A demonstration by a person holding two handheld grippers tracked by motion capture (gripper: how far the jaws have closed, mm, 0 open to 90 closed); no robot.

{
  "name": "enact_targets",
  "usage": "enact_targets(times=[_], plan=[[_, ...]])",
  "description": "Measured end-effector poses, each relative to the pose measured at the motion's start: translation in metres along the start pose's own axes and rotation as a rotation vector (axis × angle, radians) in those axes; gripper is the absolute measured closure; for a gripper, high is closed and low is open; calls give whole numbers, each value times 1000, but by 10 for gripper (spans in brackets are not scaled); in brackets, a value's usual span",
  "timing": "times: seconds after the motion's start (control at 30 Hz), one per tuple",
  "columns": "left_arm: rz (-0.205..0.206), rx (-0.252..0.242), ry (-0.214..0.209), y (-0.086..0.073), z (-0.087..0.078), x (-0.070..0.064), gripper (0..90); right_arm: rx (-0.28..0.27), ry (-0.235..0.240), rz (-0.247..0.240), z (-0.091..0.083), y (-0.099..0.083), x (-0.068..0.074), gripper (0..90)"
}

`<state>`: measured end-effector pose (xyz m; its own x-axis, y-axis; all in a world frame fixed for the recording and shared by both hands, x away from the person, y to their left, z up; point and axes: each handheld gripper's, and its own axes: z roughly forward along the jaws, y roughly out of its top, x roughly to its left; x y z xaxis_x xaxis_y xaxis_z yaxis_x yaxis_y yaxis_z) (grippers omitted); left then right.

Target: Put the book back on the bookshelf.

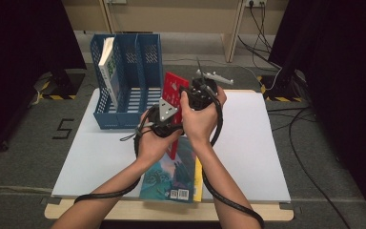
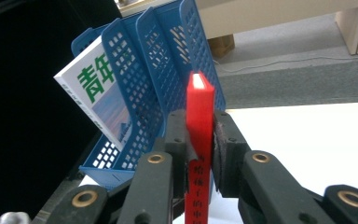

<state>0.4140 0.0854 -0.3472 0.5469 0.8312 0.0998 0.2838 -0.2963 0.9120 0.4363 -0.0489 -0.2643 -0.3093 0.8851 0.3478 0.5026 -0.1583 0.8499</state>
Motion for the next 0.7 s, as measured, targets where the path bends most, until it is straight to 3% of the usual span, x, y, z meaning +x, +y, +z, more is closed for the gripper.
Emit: enact_targets(times=[0.1,0.2,0.23,0.37,0.7], plan=[[-5,3,9,-7,-4,4,424,23,11,1,1,-1,2,779],[-22,-2,13,-9,-9,7,449,27,23,-3,2,-3,6,772],[-5,-11,18,-10,-10,8,460,28,28,-8,2,-3,7,768],[-29,-8,26,-13,-17,10,493,38,39,-28,1,-4,15,753],[-33,14,43,-22,-42,30,633,91,136,-115,2,-5,32,659]])
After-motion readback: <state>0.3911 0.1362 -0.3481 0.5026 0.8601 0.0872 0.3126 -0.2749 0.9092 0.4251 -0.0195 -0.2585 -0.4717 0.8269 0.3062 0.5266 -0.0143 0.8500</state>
